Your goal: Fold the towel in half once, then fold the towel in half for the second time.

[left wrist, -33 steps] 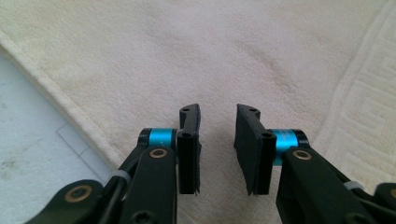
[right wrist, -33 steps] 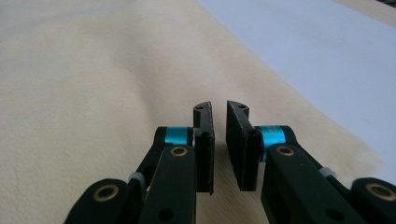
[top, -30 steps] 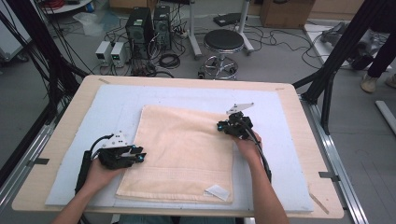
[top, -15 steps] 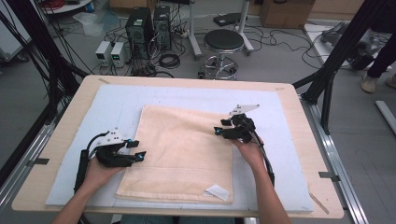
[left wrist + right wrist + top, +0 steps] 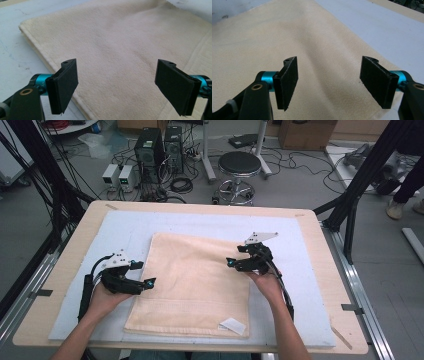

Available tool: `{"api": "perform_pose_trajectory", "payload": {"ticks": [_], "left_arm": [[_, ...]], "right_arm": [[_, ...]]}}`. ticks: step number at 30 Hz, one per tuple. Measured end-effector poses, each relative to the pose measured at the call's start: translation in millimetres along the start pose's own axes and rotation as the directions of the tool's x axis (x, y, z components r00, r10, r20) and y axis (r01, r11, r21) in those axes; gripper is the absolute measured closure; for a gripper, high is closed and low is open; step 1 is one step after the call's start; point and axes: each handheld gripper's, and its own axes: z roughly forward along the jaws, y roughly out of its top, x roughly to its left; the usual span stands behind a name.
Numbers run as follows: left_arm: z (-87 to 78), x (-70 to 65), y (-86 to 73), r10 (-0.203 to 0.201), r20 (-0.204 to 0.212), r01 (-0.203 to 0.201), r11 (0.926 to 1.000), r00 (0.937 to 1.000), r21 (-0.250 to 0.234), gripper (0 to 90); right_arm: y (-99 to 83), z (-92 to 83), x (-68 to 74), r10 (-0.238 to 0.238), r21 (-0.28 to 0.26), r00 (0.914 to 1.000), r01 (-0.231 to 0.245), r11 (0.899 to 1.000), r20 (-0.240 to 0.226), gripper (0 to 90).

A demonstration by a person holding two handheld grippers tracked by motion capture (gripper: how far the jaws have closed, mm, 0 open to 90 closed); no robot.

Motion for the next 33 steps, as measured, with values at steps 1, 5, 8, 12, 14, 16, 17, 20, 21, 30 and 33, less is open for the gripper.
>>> {"api": "perform_pose_trajectory", "payload": {"ticks": [1, 5, 8, 12, 14, 16, 17, 20, 21, 30, 33], "left_arm": [[0.2, 0.3, 0.7, 0.0, 0.001, 0.0, 1.0, 1.0, 0.0, 19.0], [0.6, 2.2, 5.5, 0.003, 0.006, -0.003, 1.0, 1.0, 0.009, 19.1], [1.0, 5.2, 10.1, -0.003, 0.007, 0.003, 1.0, 1.0, 0.001, 20.1], [3.2, 11.3, 16.3, -0.018, 0.01, 0.018, 0.9998, 0.9998, 0.004, 21.5], [4.3, 17.8, 21.0, -0.028, 0.008, 0.028, 0.9995, 0.9996, 0.015, 22.5], [6.0, 23.4, 27.5, -0.033, -0.003, 0.033, 0.9992, 0.9994, 0.02, 22.4], [7.1, 27.7, 32.5, -0.035, -0.011, 0.035, 0.9992, 0.9993, 0.02, 22.4], [9.9, 37.6, 46.8, -0.036, -0.045, 0.037, 0.9992, 0.9983, 0.012, 22.4], [11.5, 41.3, 52.6, -0.037, -0.057, 0.038, 0.9992, 0.9977, 0.01, 22.5], [44.0, 81.0, 74.8, -0.074, -0.125, 0.079, 0.9961, 0.9893, 0.038, 26.0], [58.0, 94.9, 68.8, -0.101, -0.158, 0.112, 0.9916, 0.9822, 0.064, 27.3]], "right_arm": [[0.1, -0.3, -0.2, -0.006, -0.002, 1.0, 0.006, 1.0, -0.001, 30.5], [-0.9, -1.6, -0.5, -0.006, 0.011, 1.0, 0.006, 1.0, 0.003, 30.4], [-2.3, -1.4, -1.7, -0.006, 0.021, 1.0, 0.006, 1.0, -0.002, 30.3], [-2.4, -1.6, -1.3, -0.01, 0.028, 0.9999, 0.01, 1.0, -0.01, 30.4], [-0.2, -4.9, -0.6, -0.03, 0.01, 0.9995, 0.03, 1.0, -0.004, 30.9], [3.2, -7.3, -2.4, -0.045, 0.01, 0.999, 0.045, 0.999, 0.002, 31.9], [5.7, -7.8, -5.3, -0.051, 0.023, 0.9986, 0.051, 0.998, 0.012, 31.9], [14.8, -9.6, -16.4, -0.044, 0.047, 0.9987, 0.043, 0.998, 0.025, 32.0], [17.9, -9.3, -20.2, -0.04, 0.056, 0.9988, 0.038, 0.998, 0.03, 32.0], [26.6, 2.6, -53.4, -0.004, 0.111, 0.9952, -0.007, 0.994, 0.098, 34.1], [23.1, 10.5, -58.0, 0.007, 0.119, 0.9948, -0.02, 0.993, 0.101, 34.1]]}}
